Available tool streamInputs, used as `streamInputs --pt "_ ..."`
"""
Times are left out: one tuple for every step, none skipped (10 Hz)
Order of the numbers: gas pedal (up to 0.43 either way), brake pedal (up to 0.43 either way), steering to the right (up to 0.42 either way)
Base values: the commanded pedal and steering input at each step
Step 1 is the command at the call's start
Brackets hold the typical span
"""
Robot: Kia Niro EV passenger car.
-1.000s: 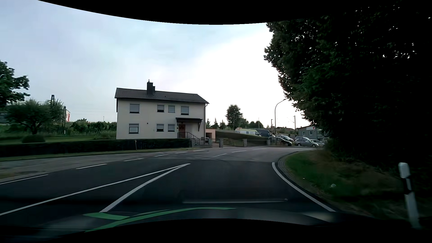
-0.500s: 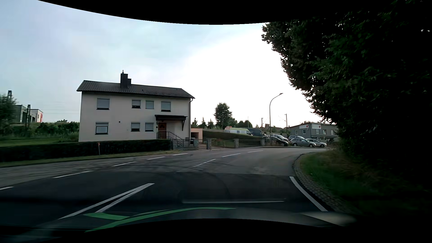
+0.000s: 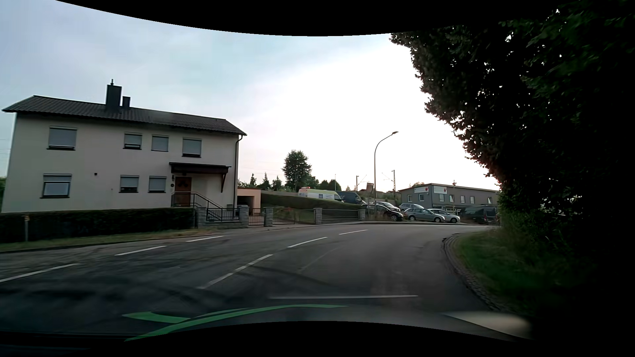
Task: Follow the waypoints while adhering to traffic rules and regulations
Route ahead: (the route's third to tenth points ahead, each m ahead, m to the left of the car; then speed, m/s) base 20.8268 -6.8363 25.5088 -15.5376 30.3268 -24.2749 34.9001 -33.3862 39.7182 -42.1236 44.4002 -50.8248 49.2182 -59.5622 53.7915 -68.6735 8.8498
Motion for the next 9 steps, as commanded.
streamInputs --pt "0.138 0.0 0.134" --pt "0.138 0.0 0.137" --pt "0.13 0.0 0.141" --pt "0.13 0.0 0.147" --pt "0.13 0.0 0.153" --pt "0.13 0.0 0.166" --pt "0.13 0.0 0.169" --pt "0.13 0.0 0.169" --pt "0.13 0.0 0.172"
